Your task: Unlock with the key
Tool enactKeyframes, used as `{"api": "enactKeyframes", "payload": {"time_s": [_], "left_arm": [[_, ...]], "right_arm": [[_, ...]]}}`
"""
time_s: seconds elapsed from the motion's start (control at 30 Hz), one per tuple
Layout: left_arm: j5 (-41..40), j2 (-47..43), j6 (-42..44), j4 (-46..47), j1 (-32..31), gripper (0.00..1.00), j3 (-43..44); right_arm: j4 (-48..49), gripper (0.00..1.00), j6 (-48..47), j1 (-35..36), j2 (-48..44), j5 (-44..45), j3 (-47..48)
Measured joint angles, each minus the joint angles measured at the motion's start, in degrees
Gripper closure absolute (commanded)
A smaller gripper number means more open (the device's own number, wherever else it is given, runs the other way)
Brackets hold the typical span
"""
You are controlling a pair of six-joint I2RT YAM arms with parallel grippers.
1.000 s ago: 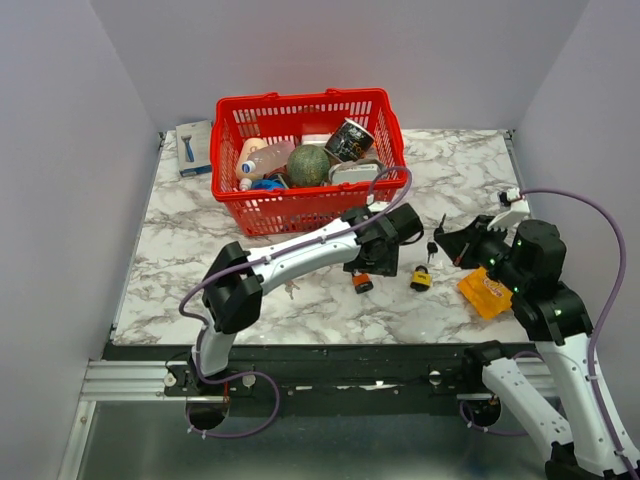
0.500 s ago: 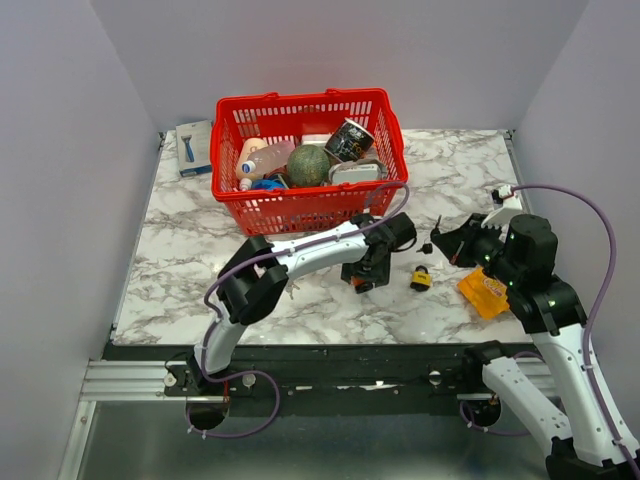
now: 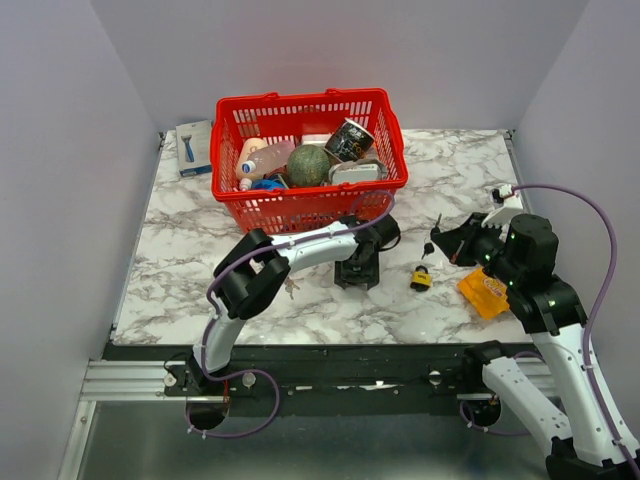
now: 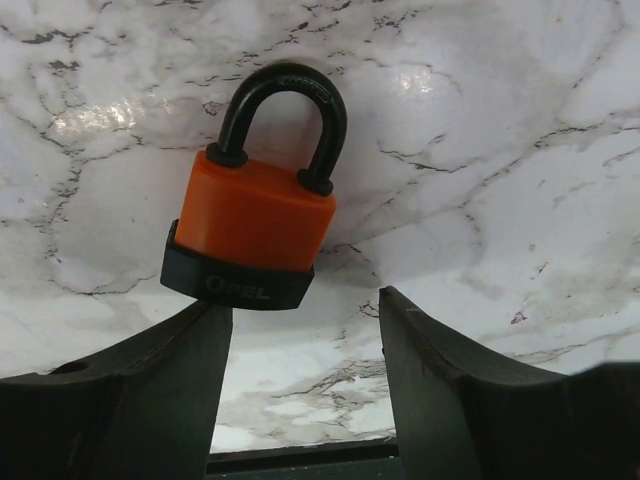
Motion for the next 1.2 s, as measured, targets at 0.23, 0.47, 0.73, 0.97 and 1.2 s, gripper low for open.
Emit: {"api": "enactKeyframes", "payload": {"time_s": [0.23, 0.47, 0.73, 0.97, 1.2], "left_arm": [[0.09, 0.0, 3.02, -1.16, 1.31, 0.19, 0.92], [-0.17, -0.11, 8.52, -2.95, 1.64, 0.15, 2.03], [-0.59, -0.02, 16.74, -3.48, 2.95, 0.16, 3.26], [0.15, 0.63, 23.06, -0.72, 4.31, 0.23, 3.82], [2.16, 1.79, 26.67, 1.81, 5.33, 0.26, 4.66]], "right_arm": [[0.0, 0.99, 0.0, 0.0, 0.63, 0.17, 0.33], [0.04, 0.99, 0.0, 0.0, 1.42, 0.76, 1.22], [0.09, 0.99, 0.02, 0.0, 1.51, 1.42, 2.12], [0.02, 0.99, 0.02, 0.0, 1.31, 1.92, 3.19], [-0.02, 0.99, 0.09, 0.0, 0.24, 2.6, 3.8]]}}
